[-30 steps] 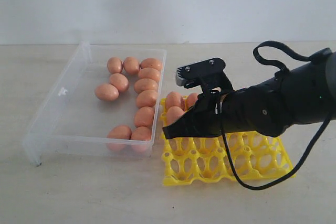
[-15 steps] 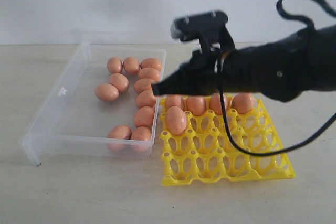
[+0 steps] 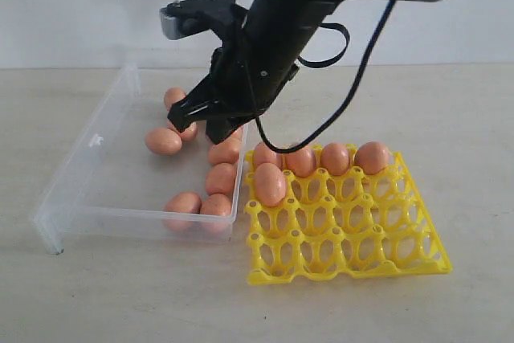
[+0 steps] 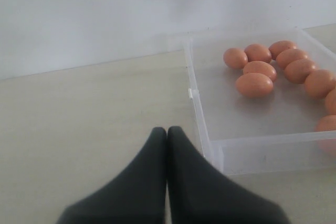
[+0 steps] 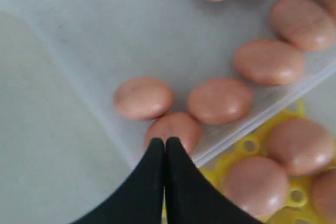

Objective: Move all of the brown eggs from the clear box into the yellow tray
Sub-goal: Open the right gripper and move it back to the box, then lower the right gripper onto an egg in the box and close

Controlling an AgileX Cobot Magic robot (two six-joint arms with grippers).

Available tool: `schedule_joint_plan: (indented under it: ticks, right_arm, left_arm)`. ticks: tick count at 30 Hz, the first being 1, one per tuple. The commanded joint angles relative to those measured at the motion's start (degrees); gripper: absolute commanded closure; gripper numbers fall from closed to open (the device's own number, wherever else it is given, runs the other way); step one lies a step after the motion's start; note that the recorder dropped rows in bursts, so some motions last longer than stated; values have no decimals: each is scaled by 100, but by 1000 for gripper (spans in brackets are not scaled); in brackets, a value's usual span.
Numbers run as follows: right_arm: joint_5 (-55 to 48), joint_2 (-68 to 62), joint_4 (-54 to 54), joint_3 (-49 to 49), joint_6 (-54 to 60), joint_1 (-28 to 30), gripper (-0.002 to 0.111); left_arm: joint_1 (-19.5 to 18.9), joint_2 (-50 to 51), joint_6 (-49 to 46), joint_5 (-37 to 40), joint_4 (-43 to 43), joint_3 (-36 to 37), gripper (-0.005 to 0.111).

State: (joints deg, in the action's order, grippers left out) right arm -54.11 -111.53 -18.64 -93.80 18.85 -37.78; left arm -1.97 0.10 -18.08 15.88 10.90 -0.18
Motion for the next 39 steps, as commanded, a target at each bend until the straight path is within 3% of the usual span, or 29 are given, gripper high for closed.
schedule_joint_plan:
  ticks: [1,6,12,15,32,39]
  right_arm:
    - [-1328,-313,-467,-858,213,-4,109]
    - [-780,-391,-504,-1030,280,-71,104]
    - [-1039,-763,-363,-1030,388,-293,63]
    - [-1038,-916,-259,-1030,211,-340,54]
    - [-478,-1631,-155,-1030,-1484,-340,54]
    - [-87,-1992,-962,-1030,-1732,-340,54]
  left_arm:
    - [51,-10,52,-96,41,18,111]
    - [51,-10,52,-96,41,18,111]
    - [51,-10,52,-96,41,18,111]
    - [51,-10,52,-96,41,18,111]
    - [51,-10,52,-96,41,18,111]
    - [51,-10,52,-96,41,18,111]
